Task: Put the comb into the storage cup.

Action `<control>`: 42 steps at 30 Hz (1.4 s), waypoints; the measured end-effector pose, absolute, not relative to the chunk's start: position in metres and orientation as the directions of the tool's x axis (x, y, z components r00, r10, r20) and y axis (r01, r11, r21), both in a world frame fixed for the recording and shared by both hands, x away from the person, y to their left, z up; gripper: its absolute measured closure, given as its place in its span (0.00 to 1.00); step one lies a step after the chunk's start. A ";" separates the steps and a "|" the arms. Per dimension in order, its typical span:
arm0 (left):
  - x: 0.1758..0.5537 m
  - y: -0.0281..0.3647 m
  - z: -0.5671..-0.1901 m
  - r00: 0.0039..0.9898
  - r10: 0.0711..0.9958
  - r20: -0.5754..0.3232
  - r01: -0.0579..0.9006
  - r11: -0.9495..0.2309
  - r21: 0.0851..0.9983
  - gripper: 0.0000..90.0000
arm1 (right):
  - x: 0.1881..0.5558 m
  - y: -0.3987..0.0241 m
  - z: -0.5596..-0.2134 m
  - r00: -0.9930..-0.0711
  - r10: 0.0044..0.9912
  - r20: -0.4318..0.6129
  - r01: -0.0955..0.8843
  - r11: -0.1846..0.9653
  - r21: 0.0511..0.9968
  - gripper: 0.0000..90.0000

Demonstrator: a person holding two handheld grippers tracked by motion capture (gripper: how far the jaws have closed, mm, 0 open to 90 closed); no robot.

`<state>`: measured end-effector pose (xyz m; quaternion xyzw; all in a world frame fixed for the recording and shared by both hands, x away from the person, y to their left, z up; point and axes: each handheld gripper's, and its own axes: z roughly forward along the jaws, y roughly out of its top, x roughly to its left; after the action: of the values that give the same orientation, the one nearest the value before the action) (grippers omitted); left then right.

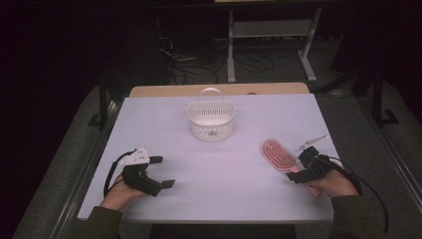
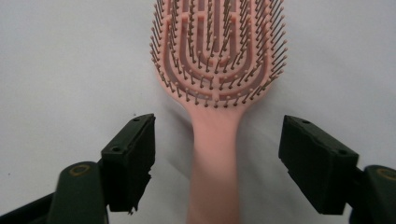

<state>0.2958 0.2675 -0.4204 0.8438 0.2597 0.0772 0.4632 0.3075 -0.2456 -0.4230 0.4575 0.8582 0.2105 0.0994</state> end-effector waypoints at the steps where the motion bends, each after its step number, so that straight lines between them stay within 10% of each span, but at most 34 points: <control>1: 0.296 0.267 -0.420 0.853 0.510 -0.111 0.367 -0.436 0.822 0.01 | 0.307 -0.246 -0.423 -0.562 0.827 0.022 0.743 0.494 0.451 0.34; 20: 0.296 0.267 -0.420 0.854 0.509 -0.110 0.366 -0.437 0.822 0.01 | 0.308 -0.246 -0.426 -0.565 0.824 0.024 0.756 0.507 0.414 0.65; 42: 0.295 0.265 -0.421 0.857 0.503 -0.109 0.364 -0.443 0.819 0.01 | 0.312 -0.232 -0.425 -0.562 0.827 -0.027 0.774 0.536 0.337 0.77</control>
<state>0.2951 0.2652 -0.4207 0.8460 0.2562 0.0752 0.4615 0.3120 -0.2316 -0.4250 0.4591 0.8717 0.1450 0.0919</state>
